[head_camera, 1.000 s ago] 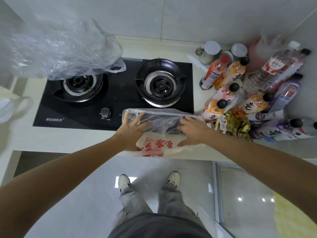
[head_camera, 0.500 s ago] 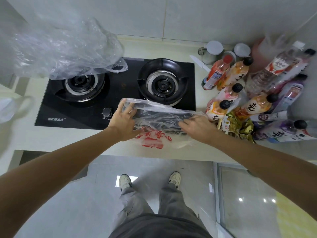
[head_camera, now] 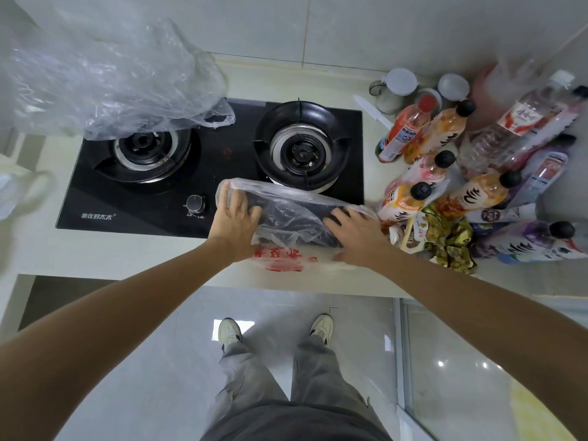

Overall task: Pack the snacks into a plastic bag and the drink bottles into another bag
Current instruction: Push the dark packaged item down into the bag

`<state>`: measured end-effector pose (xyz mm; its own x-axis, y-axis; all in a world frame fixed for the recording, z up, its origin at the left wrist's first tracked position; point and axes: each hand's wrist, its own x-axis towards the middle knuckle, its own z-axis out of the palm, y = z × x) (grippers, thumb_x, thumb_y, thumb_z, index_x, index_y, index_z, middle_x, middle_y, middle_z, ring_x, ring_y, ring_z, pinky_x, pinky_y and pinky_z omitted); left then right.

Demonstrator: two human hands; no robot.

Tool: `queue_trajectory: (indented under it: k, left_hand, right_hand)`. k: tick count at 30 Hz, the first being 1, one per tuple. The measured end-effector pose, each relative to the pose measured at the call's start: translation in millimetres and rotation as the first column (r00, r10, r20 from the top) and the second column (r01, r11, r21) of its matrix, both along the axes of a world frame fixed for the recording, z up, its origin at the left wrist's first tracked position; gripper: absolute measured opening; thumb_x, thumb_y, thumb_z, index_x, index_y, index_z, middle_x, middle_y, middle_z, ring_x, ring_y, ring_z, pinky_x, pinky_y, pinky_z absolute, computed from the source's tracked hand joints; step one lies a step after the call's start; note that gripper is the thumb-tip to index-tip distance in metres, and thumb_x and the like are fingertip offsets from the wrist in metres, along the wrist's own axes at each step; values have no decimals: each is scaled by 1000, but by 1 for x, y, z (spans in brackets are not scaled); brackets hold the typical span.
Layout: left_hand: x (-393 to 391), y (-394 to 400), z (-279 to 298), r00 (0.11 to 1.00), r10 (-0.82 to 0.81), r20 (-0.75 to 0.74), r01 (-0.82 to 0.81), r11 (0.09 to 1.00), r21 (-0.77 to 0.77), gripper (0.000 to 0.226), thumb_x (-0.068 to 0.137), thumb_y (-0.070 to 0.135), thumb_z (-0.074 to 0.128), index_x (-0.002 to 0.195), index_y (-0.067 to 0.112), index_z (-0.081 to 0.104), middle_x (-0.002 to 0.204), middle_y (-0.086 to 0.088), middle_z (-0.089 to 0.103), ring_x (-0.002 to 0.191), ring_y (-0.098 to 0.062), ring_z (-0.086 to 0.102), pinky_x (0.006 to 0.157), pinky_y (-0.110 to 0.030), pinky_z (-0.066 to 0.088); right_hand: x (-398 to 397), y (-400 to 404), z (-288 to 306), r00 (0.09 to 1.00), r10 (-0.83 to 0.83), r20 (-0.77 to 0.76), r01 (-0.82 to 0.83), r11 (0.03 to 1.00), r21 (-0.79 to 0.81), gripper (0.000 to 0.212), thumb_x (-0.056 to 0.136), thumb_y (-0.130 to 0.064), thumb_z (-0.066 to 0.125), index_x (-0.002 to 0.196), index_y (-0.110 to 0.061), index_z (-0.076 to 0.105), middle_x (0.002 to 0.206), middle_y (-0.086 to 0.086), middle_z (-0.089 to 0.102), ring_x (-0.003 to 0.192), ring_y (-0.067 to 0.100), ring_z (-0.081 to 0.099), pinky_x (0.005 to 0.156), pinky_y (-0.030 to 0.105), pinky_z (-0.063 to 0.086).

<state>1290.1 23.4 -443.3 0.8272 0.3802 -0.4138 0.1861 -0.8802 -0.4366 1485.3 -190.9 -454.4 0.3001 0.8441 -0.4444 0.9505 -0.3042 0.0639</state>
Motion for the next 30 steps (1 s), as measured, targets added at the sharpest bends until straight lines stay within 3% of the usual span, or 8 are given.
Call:
queue_trajectory:
  k: [6,10,12,14,17,20,25,30]
  left_hand:
    - [-4,4,-11,990,-87,-107,91,995,30,115,82,74,54,162,10,0,166,-17,11,153,-43,-1,120,-67,-9]
    - [-5,11,-9,984,-130,-118,133,991,19,113,85,57,61,161,7,-5,167,-17,4,154,-37,1,124,-60,-4]
    - [-7,15,-7,984,-163,-72,163,987,-5,112,82,61,63,162,9,3,164,-18,13,152,-37,9,124,-60,-1]
    - [-12,18,-5,980,-200,14,200,979,-45,109,79,63,67,160,12,15,157,-18,26,146,-38,21,124,-61,2]
    - [-25,23,-5,928,-318,194,343,933,-112,80,80,31,73,149,18,34,144,-16,41,140,-38,32,122,-63,12]
    - [-34,26,-9,887,-400,229,442,879,-177,69,79,11,71,143,25,48,140,-12,45,143,-36,33,121,-65,16]
    - [-36,27,-17,948,-306,88,317,933,-171,47,90,34,62,136,23,58,151,-9,41,151,-34,22,120,-67,9]
    - [-30,20,-17,983,-172,62,179,976,-127,91,74,72,62,147,22,40,150,-7,37,143,-32,26,119,-65,8]
  right_hand:
    - [1,3,-2,997,-70,-35,65,989,-131,127,71,-71,78,164,-32,0,165,9,16,150,36,27,116,56,38]
    - [3,9,-1,984,-154,-93,135,973,-186,136,69,-81,71,162,-33,-16,169,15,7,155,40,16,120,61,30]
    - [2,10,3,981,-171,-94,154,974,-166,132,71,-80,70,163,-31,-10,169,14,10,155,39,19,120,60,31]
    - [-1,7,8,989,-132,-59,130,991,-38,116,75,-73,73,163,-27,12,163,10,25,148,36,32,116,54,38]
    - [-5,-2,9,998,65,-16,-59,970,234,70,83,-41,81,142,-22,49,142,2,49,128,25,49,101,40,48]
    - [-10,-4,3,962,256,-94,-224,938,265,59,91,-22,74,144,-24,50,145,-3,50,132,23,46,108,42,45]
    - [-11,-5,2,977,194,-84,-183,975,122,72,92,-61,63,150,-20,49,155,0,47,143,27,41,115,48,37]
    - [-6,1,10,997,41,-66,-43,999,-32,95,89,-84,42,148,-10,48,160,6,33,142,29,40,116,45,35]
